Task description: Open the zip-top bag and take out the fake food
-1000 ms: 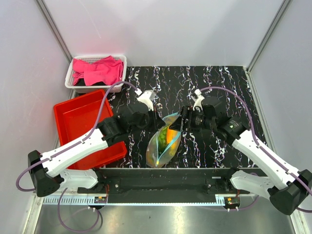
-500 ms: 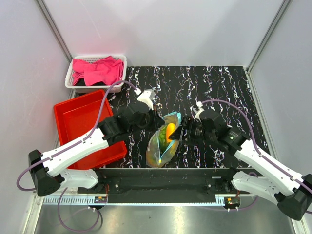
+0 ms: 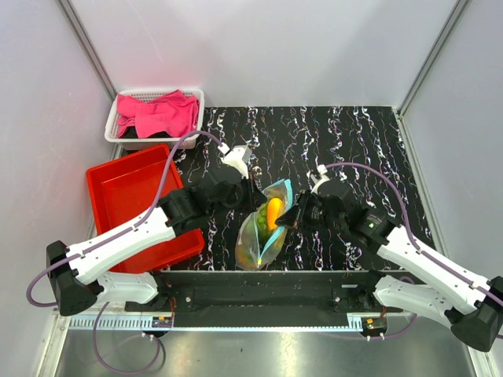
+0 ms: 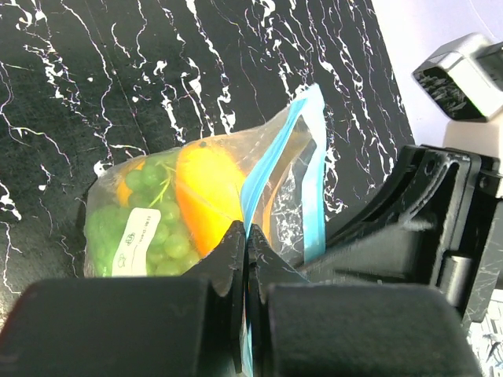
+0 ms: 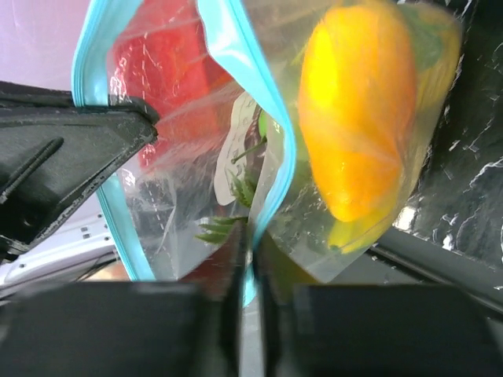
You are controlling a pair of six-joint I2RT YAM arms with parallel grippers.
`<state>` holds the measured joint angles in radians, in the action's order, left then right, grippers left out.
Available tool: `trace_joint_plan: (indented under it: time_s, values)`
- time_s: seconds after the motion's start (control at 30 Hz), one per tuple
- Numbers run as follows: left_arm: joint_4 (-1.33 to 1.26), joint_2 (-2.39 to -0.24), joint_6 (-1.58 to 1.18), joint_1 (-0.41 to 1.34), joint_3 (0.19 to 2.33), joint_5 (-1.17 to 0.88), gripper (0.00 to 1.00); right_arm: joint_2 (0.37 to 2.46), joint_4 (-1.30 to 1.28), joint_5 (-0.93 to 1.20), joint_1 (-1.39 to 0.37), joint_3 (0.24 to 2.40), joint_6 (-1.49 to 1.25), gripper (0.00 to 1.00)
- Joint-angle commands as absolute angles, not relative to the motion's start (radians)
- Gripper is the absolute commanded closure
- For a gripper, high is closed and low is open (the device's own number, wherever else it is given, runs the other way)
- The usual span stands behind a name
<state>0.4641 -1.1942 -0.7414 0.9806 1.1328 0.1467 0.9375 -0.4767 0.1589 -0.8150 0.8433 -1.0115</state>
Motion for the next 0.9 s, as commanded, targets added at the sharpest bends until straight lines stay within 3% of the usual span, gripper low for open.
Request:
trace_joint_plan:
  time_s: [0.0, 0.33, 0.63, 0.87]
  values:
    - [0.397, -1.183, -0.733, 0.985, 1.203, 0.155, 1.0, 0.902, -0.465, 0.086, -0.824, 0.854, -0.944, 0.99]
    - [0.347, -1.226, -0.741, 0.968, 1.272, 0.083, 1.0, 0.816, -0.744, -0.092, -0.824, 1.057, -0.635, 1.0]
    - [0.311, -1.167, -0.793, 0.916, 1.07, 0.057, 1.0, 0.833, -0.758, -0.003, -0.822, 1.082, -0.545, 1.0]
    - [0.389, -1.114, -0.75, 0.91, 0.993, 0.068, 1.0, 0.9, -0.594, 0.152, -0.824, 0.991, -0.571, 1.0]
